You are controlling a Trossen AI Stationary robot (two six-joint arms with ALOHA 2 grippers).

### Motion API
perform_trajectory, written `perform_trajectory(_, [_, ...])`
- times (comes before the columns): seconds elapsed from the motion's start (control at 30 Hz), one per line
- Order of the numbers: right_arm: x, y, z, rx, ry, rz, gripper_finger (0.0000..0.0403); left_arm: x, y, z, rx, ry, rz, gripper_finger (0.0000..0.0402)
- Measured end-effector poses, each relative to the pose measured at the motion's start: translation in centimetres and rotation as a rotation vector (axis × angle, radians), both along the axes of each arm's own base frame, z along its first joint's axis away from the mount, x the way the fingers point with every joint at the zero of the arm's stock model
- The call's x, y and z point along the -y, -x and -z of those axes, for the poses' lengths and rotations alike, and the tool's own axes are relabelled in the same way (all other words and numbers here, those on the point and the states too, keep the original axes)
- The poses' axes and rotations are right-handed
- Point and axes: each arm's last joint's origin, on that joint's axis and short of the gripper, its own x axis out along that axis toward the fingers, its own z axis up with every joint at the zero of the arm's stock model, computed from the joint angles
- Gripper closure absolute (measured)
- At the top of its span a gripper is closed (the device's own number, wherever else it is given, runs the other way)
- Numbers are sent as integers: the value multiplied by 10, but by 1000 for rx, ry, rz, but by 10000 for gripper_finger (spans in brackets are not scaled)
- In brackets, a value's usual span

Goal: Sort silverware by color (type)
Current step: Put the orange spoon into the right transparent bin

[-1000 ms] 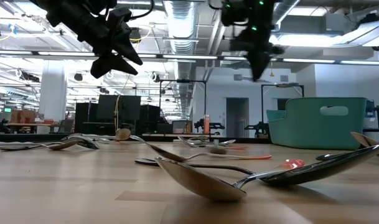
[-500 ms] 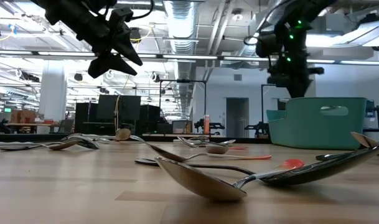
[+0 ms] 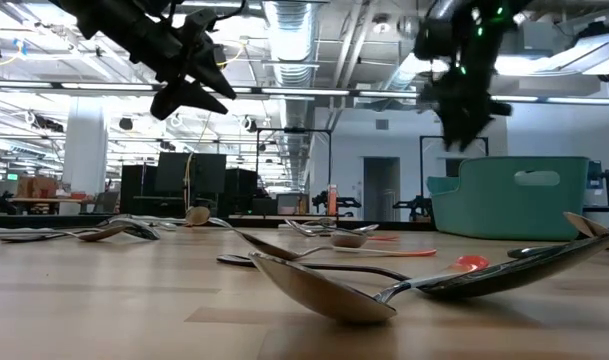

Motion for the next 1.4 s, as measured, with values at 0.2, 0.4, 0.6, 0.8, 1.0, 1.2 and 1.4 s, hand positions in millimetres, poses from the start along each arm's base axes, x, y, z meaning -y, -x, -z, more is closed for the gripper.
perform_trajectory(0.2, [-29,-37,-20,314,72,-97,246,-1,-2,-4,35,-52,25,264])
perform_trajectory(0.4, [-49,-88,1,415,46,-213,273,0,-3,-5,52,-47,59,264])
perform_trajectory(0.6, [-57,-133,40,304,-40,-280,280,2,-3,-4,45,1,93,264])
perform_trajectory(0.8, [-48,-166,68,143,-84,-359,281,3,-1,0,2,17,116,264])
perform_trajectory(1.0, [-44,-189,94,-39,-138,-421,281,3,-1,1,2,18,115,264])
perform_trajectory(1.2, [-45,-206,111,-79,-162,-456,281,3,-1,1,2,27,101,264])
perform_trajectory(1.4, [-50,-211,125,-103,-181,-481,281,4,1,3,-24,49,91,264])
